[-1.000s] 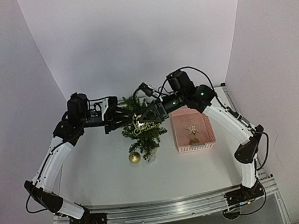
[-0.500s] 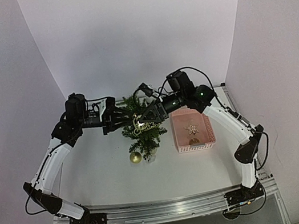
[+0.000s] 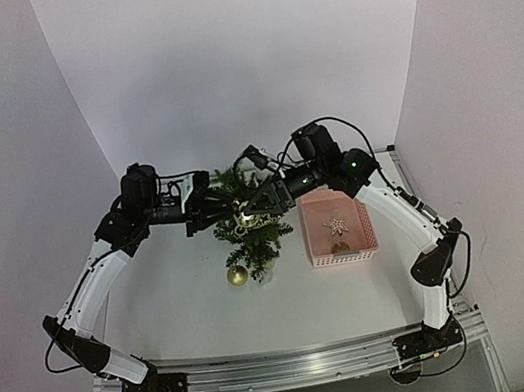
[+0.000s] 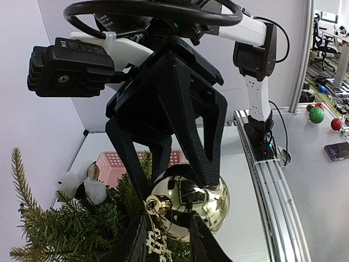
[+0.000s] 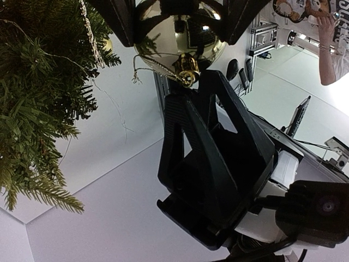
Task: Decorate the small christmas tree
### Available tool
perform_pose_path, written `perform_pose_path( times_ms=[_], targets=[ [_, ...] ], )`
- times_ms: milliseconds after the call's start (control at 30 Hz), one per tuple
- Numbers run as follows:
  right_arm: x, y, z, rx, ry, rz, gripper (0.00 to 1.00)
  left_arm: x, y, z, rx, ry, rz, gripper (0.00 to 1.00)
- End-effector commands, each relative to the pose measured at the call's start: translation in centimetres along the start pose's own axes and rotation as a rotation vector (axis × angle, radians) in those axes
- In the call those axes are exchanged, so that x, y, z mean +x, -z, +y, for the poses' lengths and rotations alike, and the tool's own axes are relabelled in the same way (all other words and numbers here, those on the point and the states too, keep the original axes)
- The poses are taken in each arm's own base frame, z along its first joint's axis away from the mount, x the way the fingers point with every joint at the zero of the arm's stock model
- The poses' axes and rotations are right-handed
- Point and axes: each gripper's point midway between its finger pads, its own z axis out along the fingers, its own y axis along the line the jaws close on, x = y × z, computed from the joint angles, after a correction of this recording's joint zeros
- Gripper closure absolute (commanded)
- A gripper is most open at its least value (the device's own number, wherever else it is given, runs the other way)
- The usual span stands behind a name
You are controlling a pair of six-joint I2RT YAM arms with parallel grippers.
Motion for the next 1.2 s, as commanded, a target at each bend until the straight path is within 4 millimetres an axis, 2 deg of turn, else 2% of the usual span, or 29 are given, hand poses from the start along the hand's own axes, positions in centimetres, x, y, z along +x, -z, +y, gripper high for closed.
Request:
perform_pose_path(
  times_ms=[0,267,567,733,1167],
  targets=[
    [-0.8,0.6,1.7,-0.022,0.057,-0.027,0.63,-0.3,-0.2,0.4,-0.013,-0.02,0.005,0.75],
    [-0.8,0.5,2.0,-0.037,0.056,-0.023,0.63,-0.1,-0.3,0.5,-0.019,-0.029,0.013,0.81],
    [-0.8,0.5,2.5,-0.054,0.062,-0.021,0.64,-0.8,-0.2,0.6,-0.025,-0.031,-0.004,0.91],
    [-0.7,0.5,2.6,-0.056,0.061,-0.02,0.64,-1.3,0.0,0.6,-0.036,-0.045,-0.017,1.0],
    [-0.3,0.9,2.6,-0.034,0.071,-0.02,0.64,-1.8,1.3,-0.2,-0.067,-0.127,-0.011,1.0]
  ],
)
